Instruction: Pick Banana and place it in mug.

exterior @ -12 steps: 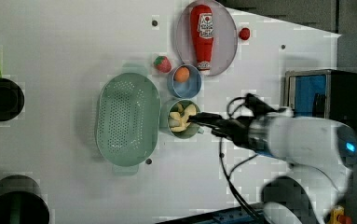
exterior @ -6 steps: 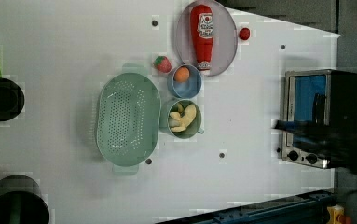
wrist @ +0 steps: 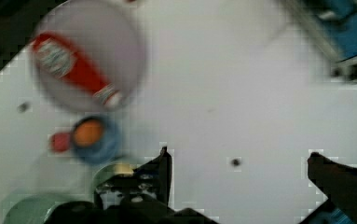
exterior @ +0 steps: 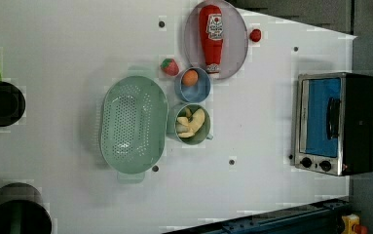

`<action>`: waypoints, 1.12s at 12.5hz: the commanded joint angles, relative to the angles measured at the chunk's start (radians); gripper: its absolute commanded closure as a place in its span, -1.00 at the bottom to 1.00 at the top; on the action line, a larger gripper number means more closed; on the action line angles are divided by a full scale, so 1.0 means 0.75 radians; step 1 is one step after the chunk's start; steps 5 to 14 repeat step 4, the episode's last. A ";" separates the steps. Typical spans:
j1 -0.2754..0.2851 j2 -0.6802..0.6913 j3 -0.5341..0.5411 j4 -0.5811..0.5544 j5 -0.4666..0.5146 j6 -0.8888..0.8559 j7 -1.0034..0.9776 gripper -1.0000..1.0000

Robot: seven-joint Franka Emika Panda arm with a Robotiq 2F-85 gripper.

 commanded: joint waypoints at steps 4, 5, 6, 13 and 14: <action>0.002 0.072 0.009 0.049 0.001 -0.085 0.083 -1.00; 0.002 0.072 0.009 0.049 0.001 -0.085 0.083 -1.00; 0.002 0.072 0.009 0.049 0.001 -0.085 0.083 -1.00; 0.002 0.072 0.009 0.049 0.001 -0.085 0.083 -1.00; 0.002 0.072 0.009 0.049 0.001 -0.085 0.083 -1.00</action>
